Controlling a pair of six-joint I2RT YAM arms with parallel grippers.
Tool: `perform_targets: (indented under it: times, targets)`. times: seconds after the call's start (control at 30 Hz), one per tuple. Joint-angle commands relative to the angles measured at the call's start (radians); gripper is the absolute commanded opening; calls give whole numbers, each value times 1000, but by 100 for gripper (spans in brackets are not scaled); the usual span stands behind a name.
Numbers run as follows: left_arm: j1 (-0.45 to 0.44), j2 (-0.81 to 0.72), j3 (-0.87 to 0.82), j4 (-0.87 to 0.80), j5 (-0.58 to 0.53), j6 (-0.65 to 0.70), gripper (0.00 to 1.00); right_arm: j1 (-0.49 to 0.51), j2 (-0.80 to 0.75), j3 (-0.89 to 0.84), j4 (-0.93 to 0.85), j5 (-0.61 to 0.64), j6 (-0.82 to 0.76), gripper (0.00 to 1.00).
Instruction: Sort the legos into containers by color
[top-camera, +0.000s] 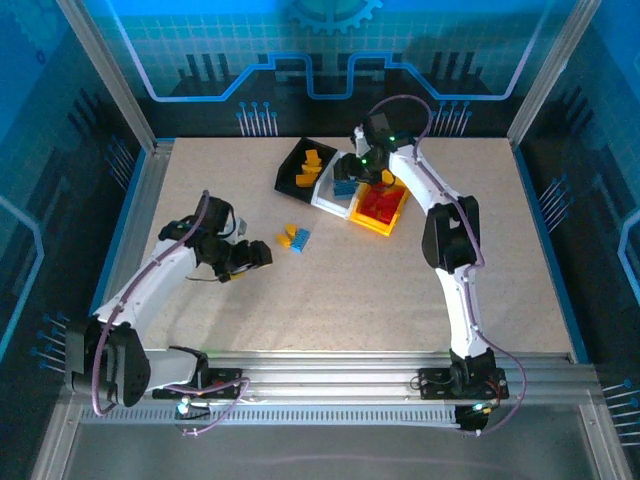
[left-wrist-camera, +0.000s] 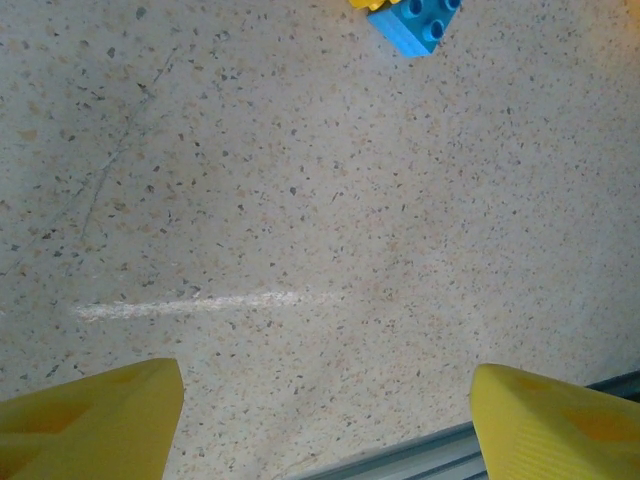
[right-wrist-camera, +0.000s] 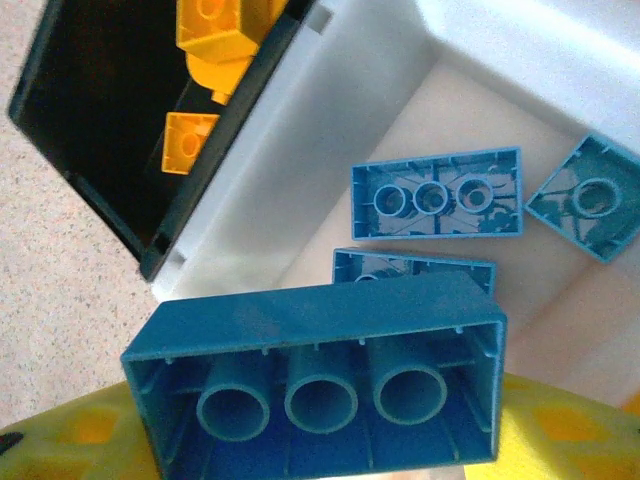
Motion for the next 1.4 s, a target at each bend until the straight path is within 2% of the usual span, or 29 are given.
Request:
perform_targets:
  times: [0.0,0.2,0.4,0.57,0.77,1.03,1.27,1.37]
  targets:
    - [-8,21,5,13,-21,-27,77,-3,37,64,-46,-40,43,71]
    - [-8,38,5,39,-14,-41,77,4,-16,14,-38,-19,15,79]
    - [-5,46,9,59,-18,-46,77,51,-116,-56,-72,30,-97,81]
    - [32,27,-4,69,-13,-55,77,196,-203,-198,-43,47,-386,85]
    - [87,-21,-54,73,25,-63,77,355,-181,-272,-3,153,-634,97]
    - [105,-81,-103,45,27,-53,77,400,-9,-136,-54,269,-634,100]
    - [124,-115,-126,9,27,-34,77,408,51,-109,-55,339,-659,100]
    - [128,-121,-128,4,26,-32,78,408,63,-108,-61,328,-663,100]
